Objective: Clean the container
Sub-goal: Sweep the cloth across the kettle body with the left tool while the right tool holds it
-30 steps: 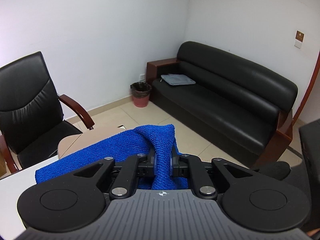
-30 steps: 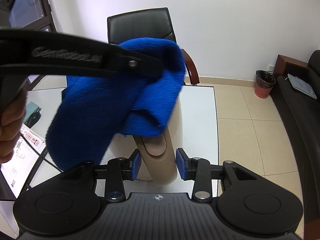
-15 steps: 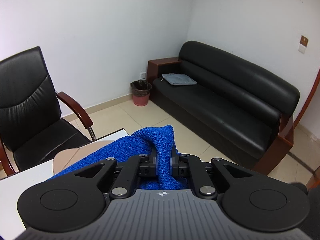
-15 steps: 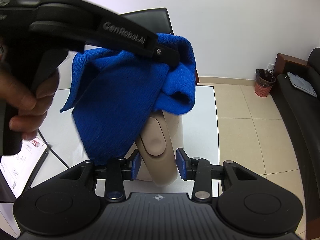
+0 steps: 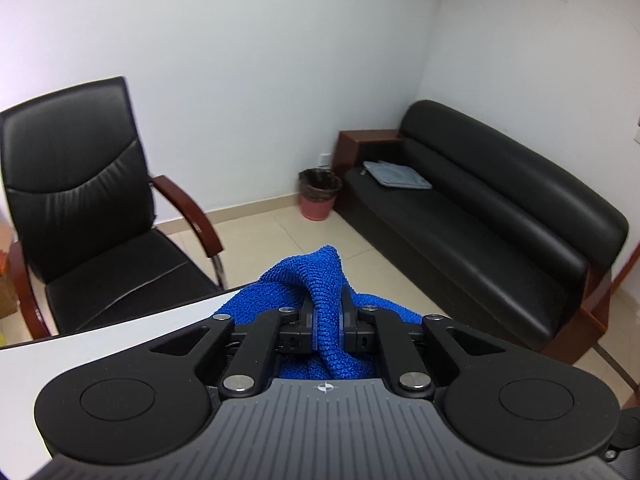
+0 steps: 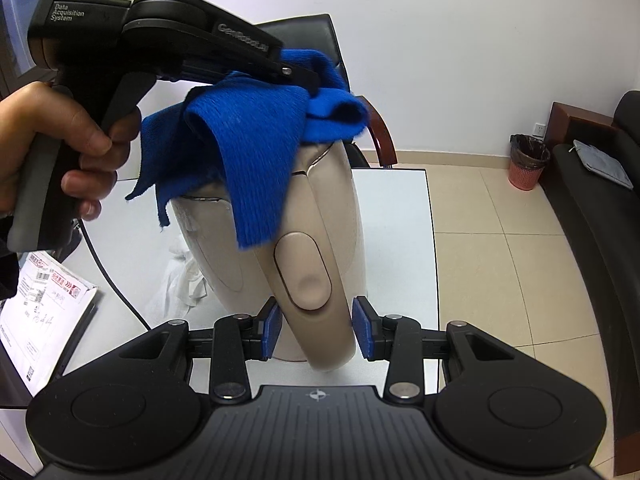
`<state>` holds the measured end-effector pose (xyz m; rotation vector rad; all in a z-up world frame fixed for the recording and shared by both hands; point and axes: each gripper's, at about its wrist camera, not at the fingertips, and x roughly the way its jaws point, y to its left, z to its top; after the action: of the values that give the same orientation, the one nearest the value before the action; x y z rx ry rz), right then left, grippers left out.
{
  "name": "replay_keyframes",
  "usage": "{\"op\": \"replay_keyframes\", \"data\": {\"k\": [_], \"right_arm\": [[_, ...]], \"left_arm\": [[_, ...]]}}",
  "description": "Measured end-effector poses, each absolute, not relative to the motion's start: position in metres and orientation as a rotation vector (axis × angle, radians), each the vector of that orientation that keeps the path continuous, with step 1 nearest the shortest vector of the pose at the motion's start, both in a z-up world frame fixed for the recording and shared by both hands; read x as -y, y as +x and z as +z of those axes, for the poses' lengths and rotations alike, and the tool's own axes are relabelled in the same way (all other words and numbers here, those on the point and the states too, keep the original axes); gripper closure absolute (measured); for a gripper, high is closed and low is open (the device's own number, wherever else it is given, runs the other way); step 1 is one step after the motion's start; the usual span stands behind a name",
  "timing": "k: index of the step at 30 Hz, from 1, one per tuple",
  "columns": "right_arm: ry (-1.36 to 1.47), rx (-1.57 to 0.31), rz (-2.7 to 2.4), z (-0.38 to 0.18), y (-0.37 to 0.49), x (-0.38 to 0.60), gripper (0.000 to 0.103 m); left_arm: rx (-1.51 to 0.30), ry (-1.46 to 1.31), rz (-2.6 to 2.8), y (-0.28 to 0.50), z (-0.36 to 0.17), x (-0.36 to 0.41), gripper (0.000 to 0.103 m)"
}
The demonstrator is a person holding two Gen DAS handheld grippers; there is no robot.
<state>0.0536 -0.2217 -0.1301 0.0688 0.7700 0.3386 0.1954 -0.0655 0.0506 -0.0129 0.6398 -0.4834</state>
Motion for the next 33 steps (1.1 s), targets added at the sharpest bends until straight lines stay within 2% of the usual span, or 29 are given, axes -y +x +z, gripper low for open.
{"op": "replay_keyframes", "data": {"k": [14, 33], "right_arm": [[0.063, -0.774, 0.333, -0.122, 0.039, 0.221, 0.063], [0.06, -0.782, 0.336, -0.119, 0.07, 0.237, 0.063]], "left_arm": [[-0.612, -0.038, -0.38, 0.182, 0.049, 0.029, 0.092], [-0.571, -0.02, -0.344, 0.121, 0.052, 0.018, 0.091]]}}
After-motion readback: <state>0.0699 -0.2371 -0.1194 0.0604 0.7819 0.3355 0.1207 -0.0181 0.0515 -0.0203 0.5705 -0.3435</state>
